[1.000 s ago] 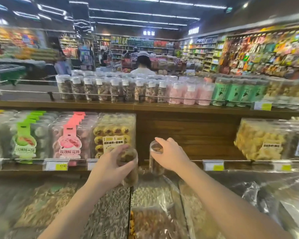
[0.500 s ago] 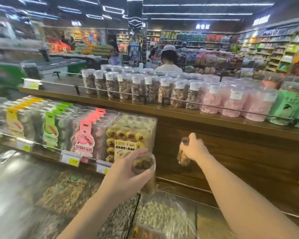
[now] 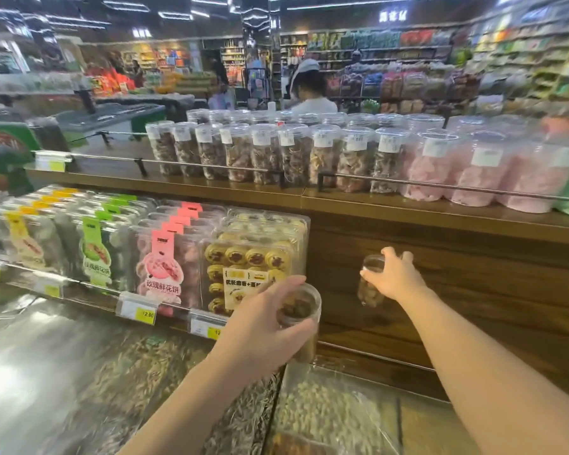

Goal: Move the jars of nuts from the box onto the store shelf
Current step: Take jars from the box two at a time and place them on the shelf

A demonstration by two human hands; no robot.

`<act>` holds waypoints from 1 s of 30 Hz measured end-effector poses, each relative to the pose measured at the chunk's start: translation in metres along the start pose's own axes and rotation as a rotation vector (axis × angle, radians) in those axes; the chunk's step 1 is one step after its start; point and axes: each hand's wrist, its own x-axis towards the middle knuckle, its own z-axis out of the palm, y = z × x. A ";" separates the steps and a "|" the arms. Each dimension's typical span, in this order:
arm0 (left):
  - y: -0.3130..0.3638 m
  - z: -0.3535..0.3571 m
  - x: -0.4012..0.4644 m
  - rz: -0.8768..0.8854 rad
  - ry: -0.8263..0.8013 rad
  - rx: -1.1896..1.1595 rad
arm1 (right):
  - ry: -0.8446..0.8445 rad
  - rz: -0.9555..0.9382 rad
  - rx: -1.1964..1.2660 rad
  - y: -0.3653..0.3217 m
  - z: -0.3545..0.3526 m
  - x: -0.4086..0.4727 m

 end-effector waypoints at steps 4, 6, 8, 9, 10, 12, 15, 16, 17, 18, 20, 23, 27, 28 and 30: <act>0.003 0.015 0.036 0.027 -0.034 0.027 | 0.064 -0.029 -0.039 0.003 -0.022 -0.018; 0.006 0.027 0.059 0.015 -0.053 0.041 | 0.083 -0.041 -0.050 0.007 -0.033 -0.030; 0.008 0.043 0.085 -0.009 -0.073 0.049 | 0.092 -0.039 -0.059 0.012 -0.043 -0.043; 0.009 0.052 0.098 -0.023 -0.088 0.058 | 0.090 -0.036 -0.063 0.016 -0.046 -0.051; 0.011 0.062 0.110 -0.032 -0.105 0.068 | 0.085 -0.032 -0.064 0.019 -0.048 -0.058; 0.012 0.082 0.130 -0.055 -0.159 0.087 | 0.069 -0.016 -0.062 0.026 -0.048 -0.073; 0.003 0.109 0.151 -0.117 -0.219 0.074 | 0.063 0.011 -0.051 0.034 -0.048 -0.089; -0.001 0.115 0.156 -0.136 -0.229 0.072 | 0.068 0.012 -0.051 0.036 -0.048 -0.093; -0.006 0.120 0.159 -0.153 -0.241 0.076 | 0.074 0.011 -0.051 0.037 -0.048 -0.097; -0.012 0.124 0.161 -0.169 -0.251 0.082 | 0.082 0.009 -0.048 0.038 -0.049 -0.100; -0.019 0.127 0.163 -0.195 -0.250 0.091 | 0.092 0.005 -0.044 0.039 -0.050 -0.104; -0.021 0.123 0.161 -0.196 -0.255 0.117 | 0.083 0.001 -0.054 0.039 -0.051 -0.110; -0.005 0.103 0.147 -0.148 -0.260 0.184 | 0.075 -0.020 -0.067 0.032 -0.054 -0.114; 0.000 0.096 0.141 -0.120 -0.245 0.204 | 0.074 -0.031 -0.070 0.030 -0.055 -0.116; 0.010 0.078 0.124 -0.050 -0.219 0.240 | 0.071 -0.060 -0.078 0.025 -0.057 -0.119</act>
